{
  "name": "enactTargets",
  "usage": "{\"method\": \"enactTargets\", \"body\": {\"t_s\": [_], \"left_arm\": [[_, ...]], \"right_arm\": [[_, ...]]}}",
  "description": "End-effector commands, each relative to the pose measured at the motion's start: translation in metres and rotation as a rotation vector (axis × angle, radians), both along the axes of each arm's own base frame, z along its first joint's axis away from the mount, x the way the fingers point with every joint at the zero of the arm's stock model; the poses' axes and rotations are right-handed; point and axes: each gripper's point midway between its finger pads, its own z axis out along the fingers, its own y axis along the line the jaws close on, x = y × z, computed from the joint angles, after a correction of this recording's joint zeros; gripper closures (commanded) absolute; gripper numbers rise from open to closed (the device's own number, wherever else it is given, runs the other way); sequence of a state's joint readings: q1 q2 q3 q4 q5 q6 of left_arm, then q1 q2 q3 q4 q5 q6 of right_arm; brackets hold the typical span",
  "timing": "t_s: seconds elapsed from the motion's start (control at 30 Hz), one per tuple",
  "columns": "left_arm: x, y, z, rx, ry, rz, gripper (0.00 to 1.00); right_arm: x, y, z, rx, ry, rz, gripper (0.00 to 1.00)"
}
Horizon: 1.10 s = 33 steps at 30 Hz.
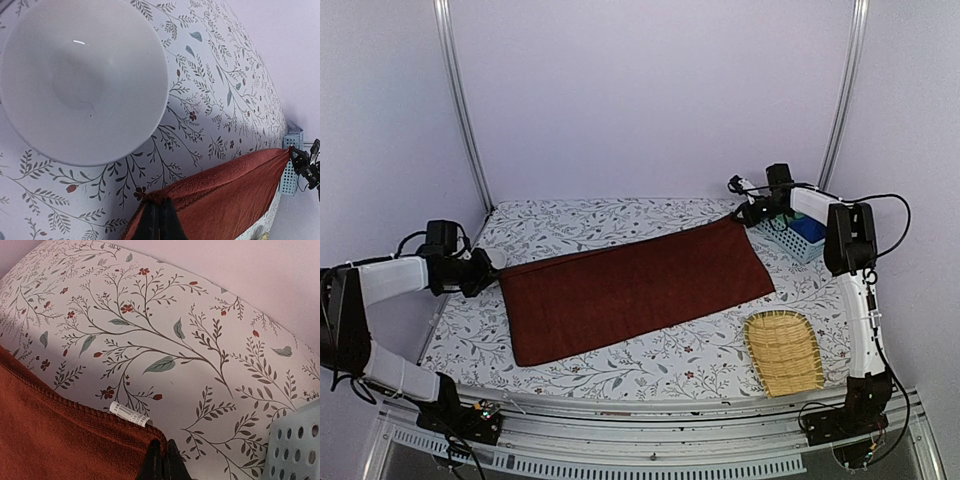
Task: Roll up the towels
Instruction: Fold the towel at the center of the board.
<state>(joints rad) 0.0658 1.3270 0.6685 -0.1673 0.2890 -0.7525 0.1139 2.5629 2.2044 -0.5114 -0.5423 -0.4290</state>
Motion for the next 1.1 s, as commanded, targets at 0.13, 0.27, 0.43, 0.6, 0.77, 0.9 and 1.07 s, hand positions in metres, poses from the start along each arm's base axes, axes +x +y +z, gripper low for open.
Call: {"method": "enactTargets", "body": {"t_s": [0.13,0.27,0.43,0.6,0.77,0.9,1.07], "left_arm": [[-0.003,0.006,0.005,0.004,0.001,-0.016,1.00],[-0.006,0.002,0.003,-0.017,-0.003,-0.028,1.00],[-0.013,-0.005,0.003,-0.037,0.014,-0.063,1.00],[-0.023,-0.008,-0.002,-0.040,0.048,-0.090,1.00],[-0.029,-0.010,-0.001,-0.040,0.057,-0.106,1.00],[-0.033,-0.013,0.002,-0.049,0.057,-0.118,1.00],[-0.041,-0.020,0.003,-0.078,0.075,-0.151,1.00]], "right_arm": [[0.014,-0.007,0.072,0.110,-0.151,0.028,0.98],[0.003,0.001,0.073,0.161,-0.127,0.074,0.97],[-0.013,0.005,0.075,0.183,-0.112,0.106,0.97],[-0.026,0.001,0.070,0.174,-0.096,0.114,0.96],[-0.032,-0.004,0.063,0.195,-0.069,0.120,0.94],[-0.041,-0.004,0.072,0.222,-0.072,0.146,0.92],[-0.057,-0.007,0.090,0.242,-0.101,0.190,0.92]]}}
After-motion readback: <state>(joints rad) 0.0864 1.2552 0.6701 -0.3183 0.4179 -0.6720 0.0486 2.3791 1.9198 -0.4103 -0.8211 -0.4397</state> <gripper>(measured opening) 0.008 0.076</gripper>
